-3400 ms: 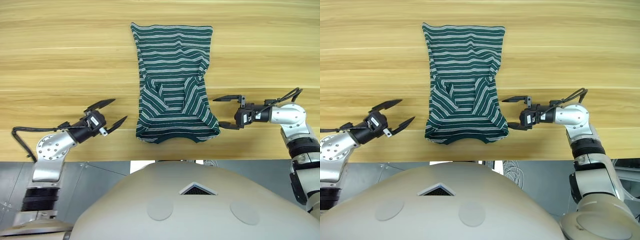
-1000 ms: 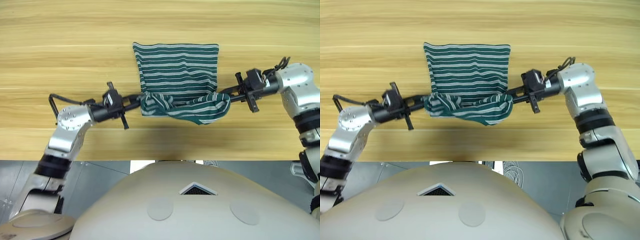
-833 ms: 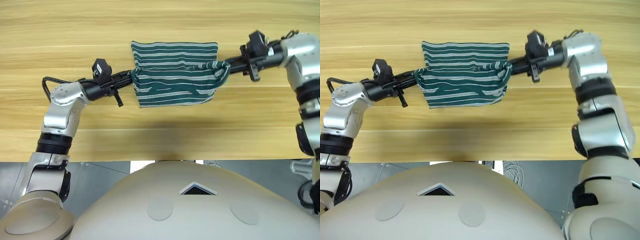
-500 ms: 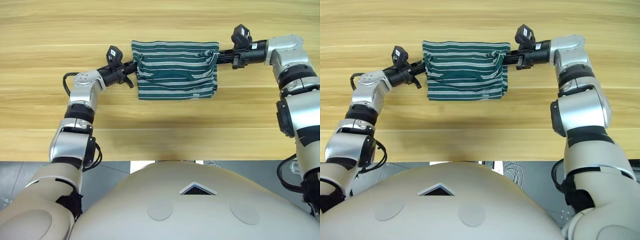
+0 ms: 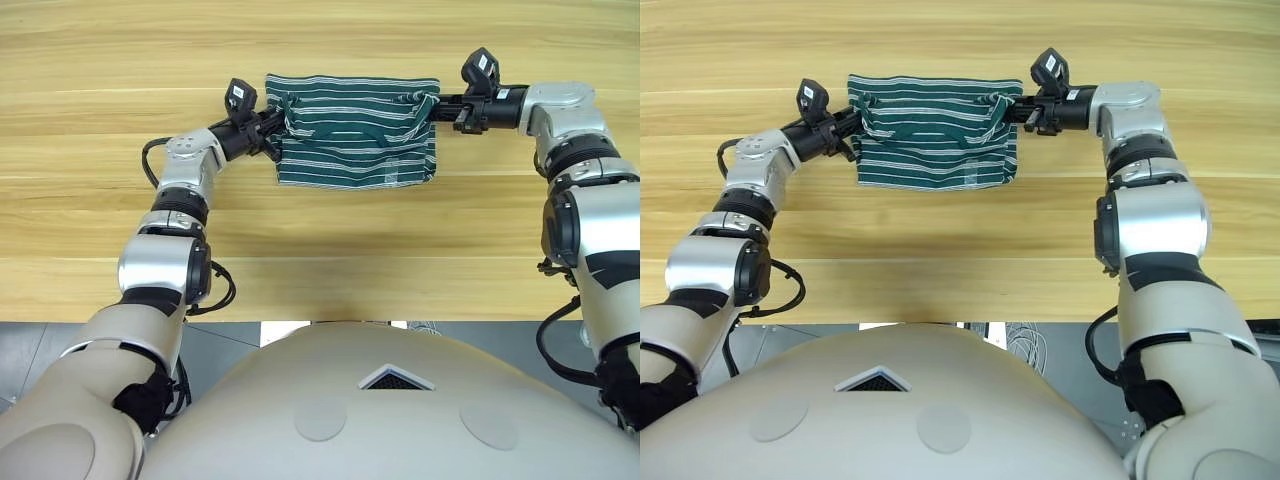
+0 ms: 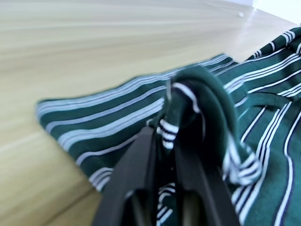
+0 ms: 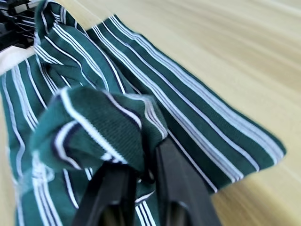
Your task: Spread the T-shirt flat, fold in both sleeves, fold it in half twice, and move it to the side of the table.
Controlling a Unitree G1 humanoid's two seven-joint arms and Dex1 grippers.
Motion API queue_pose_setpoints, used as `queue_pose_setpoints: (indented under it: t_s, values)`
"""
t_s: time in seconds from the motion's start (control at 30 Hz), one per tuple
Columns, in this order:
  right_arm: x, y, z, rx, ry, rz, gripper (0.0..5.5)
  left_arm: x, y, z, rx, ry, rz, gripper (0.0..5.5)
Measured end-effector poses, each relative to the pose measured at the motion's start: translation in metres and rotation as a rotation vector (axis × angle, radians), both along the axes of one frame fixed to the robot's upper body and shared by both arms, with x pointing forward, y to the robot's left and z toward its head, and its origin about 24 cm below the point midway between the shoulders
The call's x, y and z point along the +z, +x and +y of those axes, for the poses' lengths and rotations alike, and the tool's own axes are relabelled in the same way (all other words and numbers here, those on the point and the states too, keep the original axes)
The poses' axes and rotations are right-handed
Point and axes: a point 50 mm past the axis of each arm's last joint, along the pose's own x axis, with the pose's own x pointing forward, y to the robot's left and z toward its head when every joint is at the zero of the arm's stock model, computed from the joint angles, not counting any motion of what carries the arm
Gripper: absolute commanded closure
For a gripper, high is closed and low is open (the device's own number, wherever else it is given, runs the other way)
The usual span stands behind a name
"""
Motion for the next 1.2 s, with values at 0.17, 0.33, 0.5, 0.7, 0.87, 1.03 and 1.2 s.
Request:
queue_pose_setpoints:
  t_s: [0.17,0.33,0.5,0.7,0.87,1.03,1.2]
  values:
    - [-0.014,-0.006,-0.003,-0.033,-0.068,0.014,3.42,-0.008,-0.001,0.001,0.056,0.018,0.054,3.73]
    - [-0.013,-0.002,-0.007,-0.145,-0.072,-0.036,3.00,-0.007,0.001,0.000,0.101,-0.028,0.070,2.92]
    - [-0.005,0.002,-0.010,-0.208,0.024,-0.089,3.00,-0.002,0.009,0.009,0.259,-0.082,0.083,2.16]
    - [-0.001,0.012,-0.006,-0.406,0.141,-0.120,3.00,-0.001,0.013,0.021,0.460,-0.228,0.163,1.16]
    - [-0.006,0.017,-0.002,-0.561,0.106,-0.091,3.00,0.003,0.016,0.030,0.568,-0.301,0.179,0.56]
    - [-0.003,0.020,-0.006,-0.634,0.076,-0.140,3.00,0.020,0.009,0.048,0.610,-0.292,-0.031,0.56]
    - [0.023,0.021,-0.010,-0.513,0.201,-0.405,3.00,0.044,-0.028,0.045,0.564,-0.305,-0.303,0.56]
